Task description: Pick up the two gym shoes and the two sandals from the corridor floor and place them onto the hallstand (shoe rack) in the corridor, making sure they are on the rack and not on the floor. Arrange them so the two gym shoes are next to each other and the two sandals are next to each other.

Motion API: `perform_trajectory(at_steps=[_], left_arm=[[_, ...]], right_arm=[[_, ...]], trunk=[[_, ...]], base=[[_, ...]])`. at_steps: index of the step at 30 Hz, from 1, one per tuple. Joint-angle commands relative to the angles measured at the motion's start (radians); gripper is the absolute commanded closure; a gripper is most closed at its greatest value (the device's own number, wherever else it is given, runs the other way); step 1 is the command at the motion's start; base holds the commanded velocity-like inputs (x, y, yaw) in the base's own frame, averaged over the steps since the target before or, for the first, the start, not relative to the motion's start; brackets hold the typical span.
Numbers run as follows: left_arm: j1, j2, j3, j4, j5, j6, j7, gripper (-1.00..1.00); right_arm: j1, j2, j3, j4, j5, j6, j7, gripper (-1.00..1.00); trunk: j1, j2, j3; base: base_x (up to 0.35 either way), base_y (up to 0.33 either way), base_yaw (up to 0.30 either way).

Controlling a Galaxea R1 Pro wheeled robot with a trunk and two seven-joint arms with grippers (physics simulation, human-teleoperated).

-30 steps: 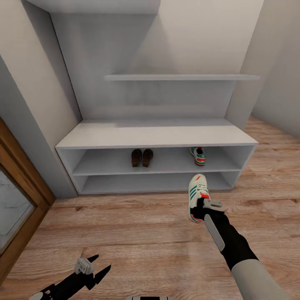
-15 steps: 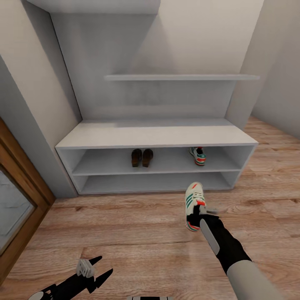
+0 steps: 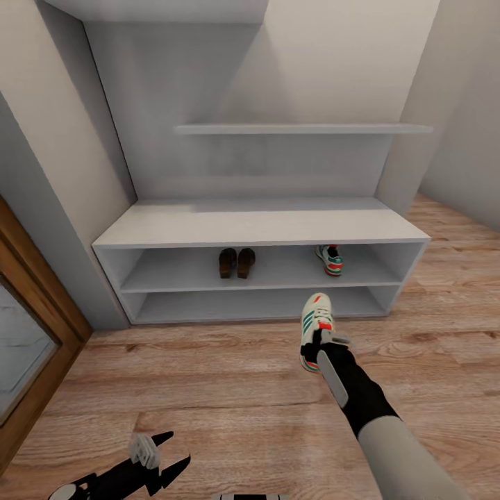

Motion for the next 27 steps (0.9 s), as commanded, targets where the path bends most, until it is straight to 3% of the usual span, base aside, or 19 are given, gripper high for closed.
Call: perform_trajectory(at_steps=[1,6,10,18,27], left_arm=[[-0.001,0.000,0.003,0.000,-0.013,-0.001,-0.005,-1.00],[-0.005,0.001,0.004,-0.003,-0.061,0.040,-0.007,-1.00],[-0.007,0.003,0.004,-0.004,-0.072,0.065,-0.008,-1.00],[-0.008,0.002,0.014,-0.004,-0.070,0.079,-0.085,-1.00],[-0.006,0.002,0.017,-0.003,-0.067,0.081,-0.098,-1.00]], right_arm=[[-0.007,0.005,0.003,-0.001,-0.007,0.004,-0.011,1.00],[-0.066,0.029,0.044,0.008,-0.002,0.008,-0.019,1.00],[-0.108,0.034,0.072,0.021,-0.001,0.012,-0.028,1.00],[-0.125,0.032,0.105,0.029,-0.001,0.011,-0.037,1.00],[-0.126,0.030,0.108,0.030,-0.002,0.010,-0.036,1.00]], trunk=[[0.000,0.000,-0.001],[0.000,0.000,-0.001],[0.000,0.000,-0.001],[0.000,0.000,-0.001],[0.000,0.000,-0.001]], base=[[0.000,0.000,0.000],[0.000,0.000,0.000],[0.000,0.000,0.000],[0.000,0.000,0.000],[0.000,0.000,0.000]])
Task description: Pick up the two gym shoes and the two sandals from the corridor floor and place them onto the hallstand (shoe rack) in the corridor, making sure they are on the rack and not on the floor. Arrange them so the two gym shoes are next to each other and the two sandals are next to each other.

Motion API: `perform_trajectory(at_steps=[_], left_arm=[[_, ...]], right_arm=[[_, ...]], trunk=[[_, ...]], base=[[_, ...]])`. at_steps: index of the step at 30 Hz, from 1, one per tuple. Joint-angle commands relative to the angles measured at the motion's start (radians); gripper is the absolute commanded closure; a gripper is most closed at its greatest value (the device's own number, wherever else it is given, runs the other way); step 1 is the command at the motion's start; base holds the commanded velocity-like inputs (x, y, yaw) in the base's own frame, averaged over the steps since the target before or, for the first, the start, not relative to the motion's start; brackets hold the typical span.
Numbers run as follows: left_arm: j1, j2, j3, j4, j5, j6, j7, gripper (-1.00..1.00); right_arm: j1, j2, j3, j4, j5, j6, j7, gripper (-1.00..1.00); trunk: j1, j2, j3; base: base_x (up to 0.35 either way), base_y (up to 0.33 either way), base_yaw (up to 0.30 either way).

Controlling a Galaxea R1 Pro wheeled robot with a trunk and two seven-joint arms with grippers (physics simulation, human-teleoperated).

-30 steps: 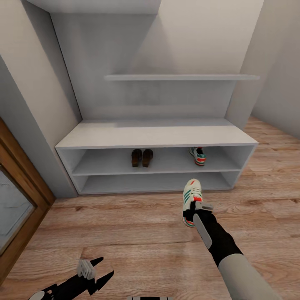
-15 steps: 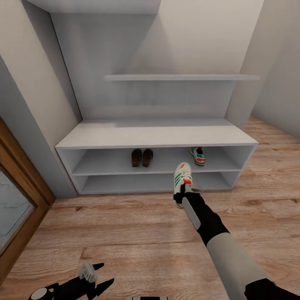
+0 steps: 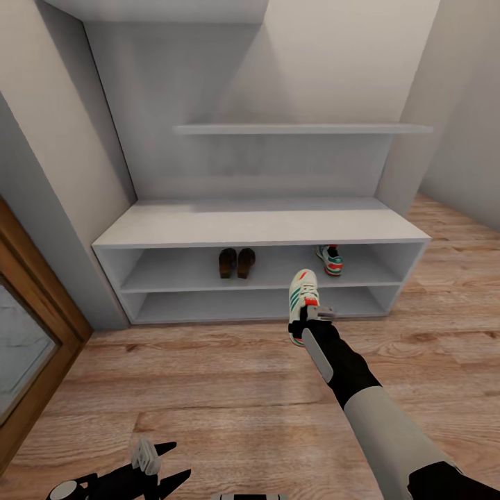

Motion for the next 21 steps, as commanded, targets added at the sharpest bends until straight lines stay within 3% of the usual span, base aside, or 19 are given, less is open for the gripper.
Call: perform_trajectory(at_steps=[1,13,21], left_arm=[[0.000,-0.001,0.004,0.000,-0.008,-0.010,-0.003,-1.00],[0.003,-0.004,0.004,0.001,-0.006,-0.010,-0.003,-1.00],[0.004,-0.001,0.003,0.001,-0.008,-0.011,-0.003,-1.00]], right_arm=[[-0.001,-0.001,0.003,0.000,-0.010,0.002,-0.010,1.00],[0.001,-0.004,0.003,0.022,-0.010,0.001,-0.010,1.00],[0.001,-0.004,0.003,0.034,-0.010,0.001,-0.010,1.00]], trunk=[[0.000,0.000,-0.001],[0.000,0.000,-0.001],[0.000,0.000,-0.001]], base=[[0.011,0.000,0.000],[0.233,0.000,0.000],[0.036,0.000,0.000]])
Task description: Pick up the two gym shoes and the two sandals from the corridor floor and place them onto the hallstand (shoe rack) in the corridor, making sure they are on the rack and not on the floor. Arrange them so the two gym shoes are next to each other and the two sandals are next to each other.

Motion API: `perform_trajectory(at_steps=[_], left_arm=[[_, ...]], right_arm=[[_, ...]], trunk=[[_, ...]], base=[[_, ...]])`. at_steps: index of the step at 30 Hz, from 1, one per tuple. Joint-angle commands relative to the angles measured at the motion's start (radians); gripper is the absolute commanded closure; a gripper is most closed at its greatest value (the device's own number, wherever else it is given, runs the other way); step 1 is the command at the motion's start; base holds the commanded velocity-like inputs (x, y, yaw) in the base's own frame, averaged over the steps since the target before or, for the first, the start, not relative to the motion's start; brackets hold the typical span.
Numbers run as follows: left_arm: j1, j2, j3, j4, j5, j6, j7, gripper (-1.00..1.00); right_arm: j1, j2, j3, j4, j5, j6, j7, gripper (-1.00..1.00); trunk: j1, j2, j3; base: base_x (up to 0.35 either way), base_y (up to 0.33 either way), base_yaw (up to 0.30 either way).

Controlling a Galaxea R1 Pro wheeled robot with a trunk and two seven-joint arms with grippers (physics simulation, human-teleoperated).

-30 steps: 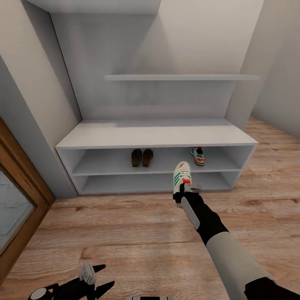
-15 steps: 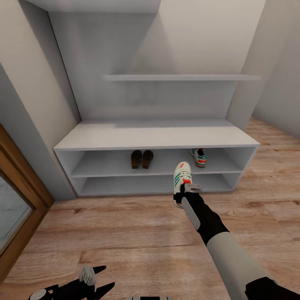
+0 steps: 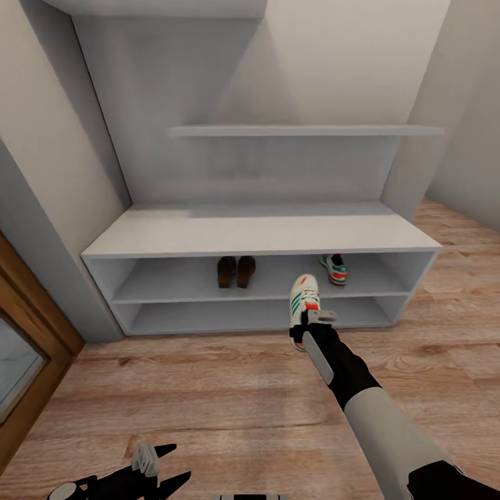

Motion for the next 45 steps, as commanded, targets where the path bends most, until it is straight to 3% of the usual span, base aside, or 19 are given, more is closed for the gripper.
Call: perform_trajectory(at_steps=[1,10,20,37,45], left_arm=[[-0.001,-0.001,0.004,0.000,-0.008,-0.010,-0.003,-1.00],[0.000,0.001,0.005,0.000,-0.009,-0.010,-0.003,-1.00],[0.000,0.000,0.004,0.000,-0.010,-0.011,-0.003,-1.00],[0.000,-0.001,0.003,0.000,-0.010,-0.011,-0.003,-1.00],[0.001,-0.001,0.003,0.001,-0.010,-0.012,-0.002,-1.00]], right_arm=[[-0.001,-0.001,0.003,0.002,-0.010,0.002,-0.010,1.00],[-0.001,-0.001,0.003,0.037,-0.009,0.001,-0.011,1.00],[-0.001,-0.002,0.002,0.158,-0.011,0.001,-0.013,1.00],[-0.001,-0.001,0.001,0.228,-0.012,-0.001,-0.016,1.00],[-0.001,0.000,0.000,0.228,-0.013,-0.001,-0.075,1.00]], trunk=[[0.000,0.000,-0.001],[0.000,0.000,-0.001],[0.000,0.000,-0.001],[0.000,0.000,-0.001],[0.000,0.000,-0.001]], base=[[0.020,0.000,0.000],[0.119,0.000,0.000],[0.033,0.000,0.000],[0.001,0.000,0.000],[0.100,-0.057,0.000]])
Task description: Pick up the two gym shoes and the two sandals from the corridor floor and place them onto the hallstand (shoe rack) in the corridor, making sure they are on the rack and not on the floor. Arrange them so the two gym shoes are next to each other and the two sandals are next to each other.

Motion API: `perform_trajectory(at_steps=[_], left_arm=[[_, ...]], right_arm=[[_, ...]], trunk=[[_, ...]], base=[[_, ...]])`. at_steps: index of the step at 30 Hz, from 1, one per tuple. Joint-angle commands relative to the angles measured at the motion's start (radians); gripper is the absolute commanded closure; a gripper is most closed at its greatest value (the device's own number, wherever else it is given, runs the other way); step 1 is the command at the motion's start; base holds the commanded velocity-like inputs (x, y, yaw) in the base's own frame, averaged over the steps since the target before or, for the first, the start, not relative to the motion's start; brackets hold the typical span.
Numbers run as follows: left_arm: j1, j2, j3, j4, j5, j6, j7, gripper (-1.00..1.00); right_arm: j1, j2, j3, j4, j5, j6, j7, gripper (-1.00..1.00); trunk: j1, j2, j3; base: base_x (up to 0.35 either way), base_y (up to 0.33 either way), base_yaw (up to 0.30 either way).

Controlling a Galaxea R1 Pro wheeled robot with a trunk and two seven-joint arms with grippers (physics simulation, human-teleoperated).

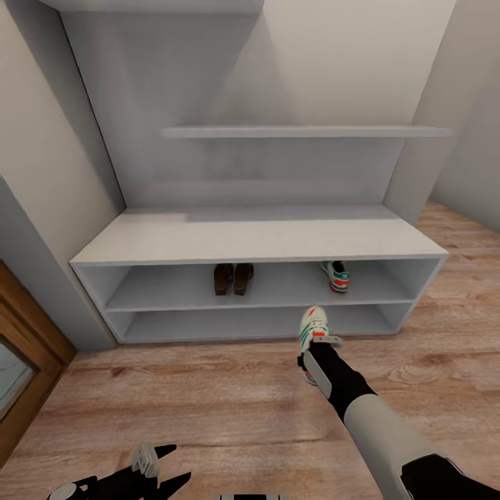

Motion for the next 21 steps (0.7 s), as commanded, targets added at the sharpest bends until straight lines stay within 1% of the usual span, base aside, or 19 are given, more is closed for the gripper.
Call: perform_trajectory(at_steps=[1,2,7,21], left_arm=[[-0.001,-0.001,0.004,0.000,-0.008,-0.010,-0.003,-1.00],[-0.001,-0.001,0.004,0.000,-0.009,-0.010,-0.003,-1.00],[-0.001,-0.002,0.004,0.002,-0.009,-0.010,-0.002,-1.00],[-0.002,-0.002,0.004,0.004,-0.009,-0.009,-0.002,-1.00]], right_arm=[[-0.001,-0.001,0.006,-0.001,-0.012,0.002,-0.018,1.00],[-0.001,0.000,0.006,-0.003,-0.012,0.002,-0.033,1.00],[-0.001,0.000,0.005,-0.005,-0.013,0.002,-0.059,1.00],[-0.001,0.004,0.005,-0.009,-0.014,0.000,-0.066,1.00]], trunk=[[0.000,0.000,-0.001],[0.000,0.000,-0.001],[0.000,0.000,-0.001],[0.000,0.000,-0.001]], base=[[0.205,-0.136,0.000],[0.203,-0.130,0.000],[0.122,-0.067,0.000],[0.017,-0.007,0.000]])
